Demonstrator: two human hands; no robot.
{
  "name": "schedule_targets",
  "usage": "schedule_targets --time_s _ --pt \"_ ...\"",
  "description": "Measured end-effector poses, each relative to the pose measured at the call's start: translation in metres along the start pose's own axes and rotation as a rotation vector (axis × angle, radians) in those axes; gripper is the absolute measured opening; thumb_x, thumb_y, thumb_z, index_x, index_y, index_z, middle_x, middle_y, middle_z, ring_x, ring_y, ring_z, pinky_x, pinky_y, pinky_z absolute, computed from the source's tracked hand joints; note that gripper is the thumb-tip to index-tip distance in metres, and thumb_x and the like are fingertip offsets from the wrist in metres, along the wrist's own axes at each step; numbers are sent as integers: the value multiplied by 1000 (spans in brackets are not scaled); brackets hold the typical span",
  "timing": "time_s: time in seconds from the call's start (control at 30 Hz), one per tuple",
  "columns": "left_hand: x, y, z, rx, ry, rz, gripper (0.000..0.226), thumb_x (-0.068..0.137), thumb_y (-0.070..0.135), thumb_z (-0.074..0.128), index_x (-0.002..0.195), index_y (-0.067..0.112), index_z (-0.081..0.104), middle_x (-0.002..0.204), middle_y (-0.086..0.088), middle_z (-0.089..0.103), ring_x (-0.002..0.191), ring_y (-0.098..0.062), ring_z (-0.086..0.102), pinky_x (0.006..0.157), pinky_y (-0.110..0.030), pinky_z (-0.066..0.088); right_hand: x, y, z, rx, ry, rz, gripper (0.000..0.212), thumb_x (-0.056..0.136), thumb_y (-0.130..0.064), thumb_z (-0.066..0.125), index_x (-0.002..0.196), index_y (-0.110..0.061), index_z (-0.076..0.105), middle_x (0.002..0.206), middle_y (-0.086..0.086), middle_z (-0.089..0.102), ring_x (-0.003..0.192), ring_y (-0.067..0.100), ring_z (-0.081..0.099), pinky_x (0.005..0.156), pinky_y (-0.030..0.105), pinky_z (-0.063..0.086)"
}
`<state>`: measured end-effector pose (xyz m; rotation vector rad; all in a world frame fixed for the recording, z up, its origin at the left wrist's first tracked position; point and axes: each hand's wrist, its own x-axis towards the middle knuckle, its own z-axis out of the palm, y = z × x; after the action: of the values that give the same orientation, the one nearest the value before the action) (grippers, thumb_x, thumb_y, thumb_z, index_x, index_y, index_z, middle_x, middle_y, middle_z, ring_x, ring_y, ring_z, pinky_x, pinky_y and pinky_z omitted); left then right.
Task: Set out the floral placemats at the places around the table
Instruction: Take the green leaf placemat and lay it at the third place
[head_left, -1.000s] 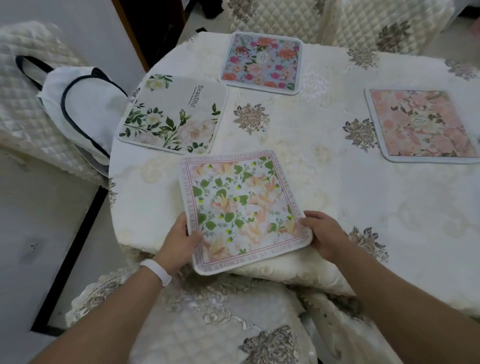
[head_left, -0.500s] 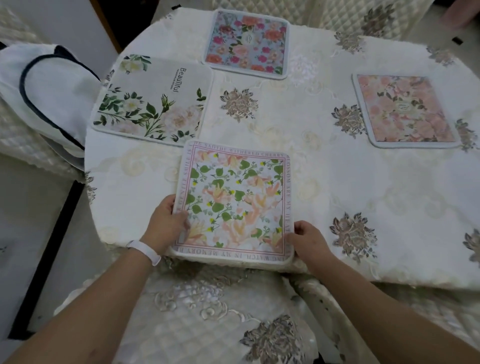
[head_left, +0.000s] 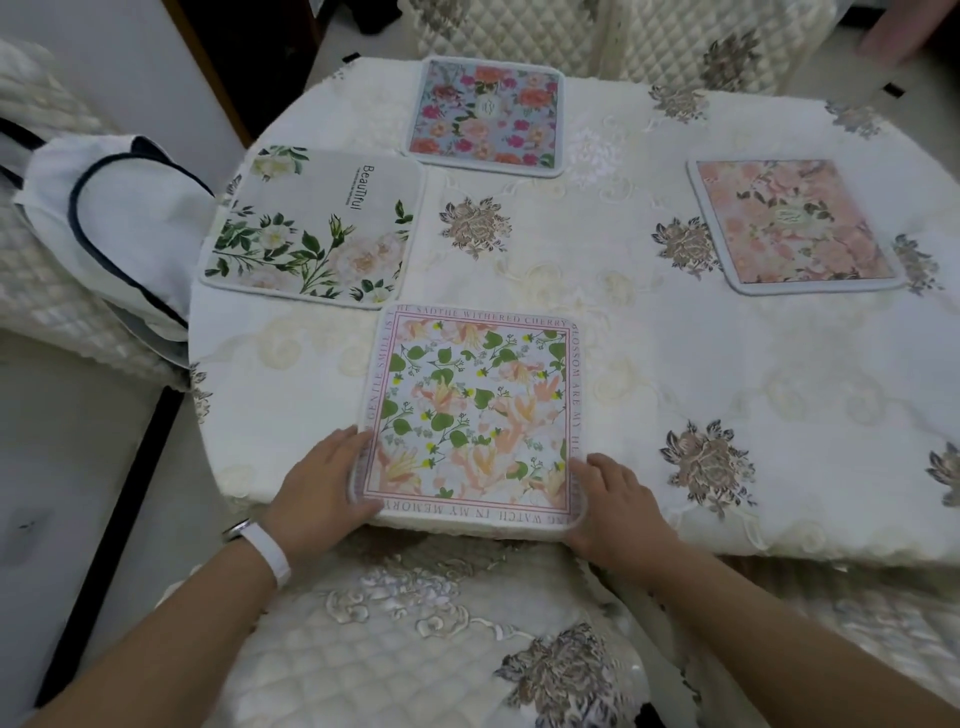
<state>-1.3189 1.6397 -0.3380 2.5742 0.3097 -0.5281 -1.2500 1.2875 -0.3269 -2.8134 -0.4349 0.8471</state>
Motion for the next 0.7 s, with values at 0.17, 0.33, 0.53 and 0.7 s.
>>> schedule_targets --time_s 0.17,0.33,0.53,0.7 --pt "1 -3 1 30 6 45 98 70 51 79 149 21 31 157 -6 30 144 -24 26 117 -38 24 -2 0 3 -25 17 -10 84 81 -53 59 151 -27 20 158 3 18 144 25 16 116 45 21" --pt "1 -9 5 55 4 77 105 64 63 77 149 21 32 159 -5 28 146 -24 23 118 -40 23 -3 2 5 -38 31 -17 83 82 -52 59 151 -27 20 158 3 19 144 24 17 116 45 21" --pt "4 -13 6 77 -11 92 104 61 69 68 149 25 32 160 -4 27 148 -24 19 119 -41 21 -3 3 7 -36 42 -13 82 82 -51 60 150 -27 22 157 3 21 143 24 19 114 46 25" --pt "4 -11 7 62 17 97 106 59 75 66 147 26 35 159 -4 29 147 -25 21 118 -43 23 -3 3 5 -43 53 -13 81 82 -47 61 150 -26 25 156 3 22 142 24 21 113 45 26"
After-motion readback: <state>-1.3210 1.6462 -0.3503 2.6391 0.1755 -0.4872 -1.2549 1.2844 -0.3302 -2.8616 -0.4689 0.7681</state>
